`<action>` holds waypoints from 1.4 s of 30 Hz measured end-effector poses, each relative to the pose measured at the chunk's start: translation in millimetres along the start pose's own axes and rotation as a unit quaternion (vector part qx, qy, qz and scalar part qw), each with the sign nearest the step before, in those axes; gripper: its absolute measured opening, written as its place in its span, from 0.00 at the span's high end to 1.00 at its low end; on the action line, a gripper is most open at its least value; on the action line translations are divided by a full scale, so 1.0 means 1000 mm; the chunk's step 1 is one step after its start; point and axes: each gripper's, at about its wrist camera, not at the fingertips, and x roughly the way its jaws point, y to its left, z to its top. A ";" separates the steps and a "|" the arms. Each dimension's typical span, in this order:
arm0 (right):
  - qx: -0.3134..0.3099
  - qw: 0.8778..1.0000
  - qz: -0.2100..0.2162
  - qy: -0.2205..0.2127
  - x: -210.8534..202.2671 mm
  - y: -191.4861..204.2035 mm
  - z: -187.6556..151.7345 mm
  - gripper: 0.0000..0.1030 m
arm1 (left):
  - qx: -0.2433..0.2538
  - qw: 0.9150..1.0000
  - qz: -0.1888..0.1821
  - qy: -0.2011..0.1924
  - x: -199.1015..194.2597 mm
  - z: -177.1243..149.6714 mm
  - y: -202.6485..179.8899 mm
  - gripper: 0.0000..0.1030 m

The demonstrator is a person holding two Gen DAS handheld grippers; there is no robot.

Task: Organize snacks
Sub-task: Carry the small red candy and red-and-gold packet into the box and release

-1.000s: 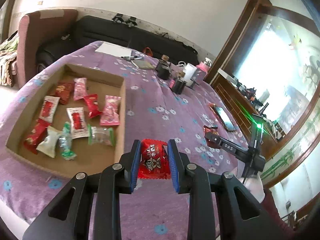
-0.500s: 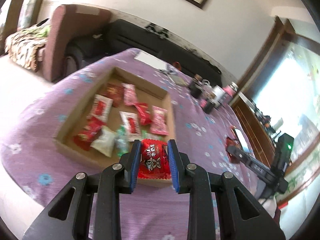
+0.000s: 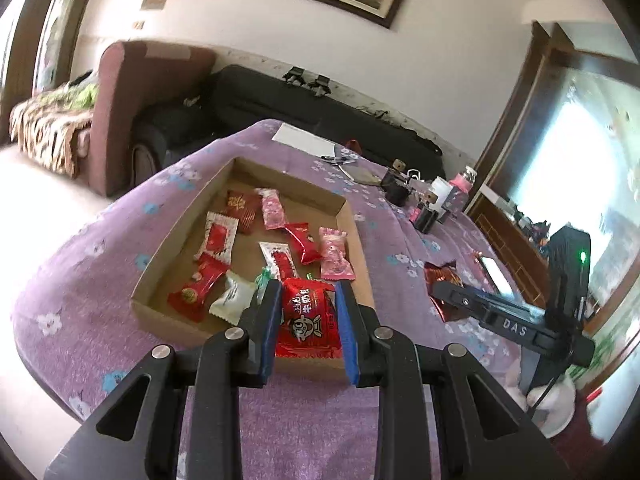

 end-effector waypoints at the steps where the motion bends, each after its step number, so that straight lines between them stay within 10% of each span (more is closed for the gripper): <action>1: -0.001 1.000 0.001 0.001 0.002 0.001 0.001 0.68 | 0.005 1.000 0.002 0.001 0.002 0.000 -0.002 0.76; 33: -0.051 0.992 -0.013 0.118 0.207 0.027 0.120 0.68 | 0.015 0.990 -0.006 0.139 0.114 0.009 -0.016 0.76; 37: -0.050 0.991 -0.014 0.122 0.215 0.025 0.117 0.68 | 0.002 0.989 -0.001 0.146 0.119 0.008 -0.013 0.72; 42: -0.037 0.993 -0.006 0.112 0.214 0.023 0.117 0.64 | -0.016 0.990 0.002 0.143 0.116 0.009 -0.007 0.40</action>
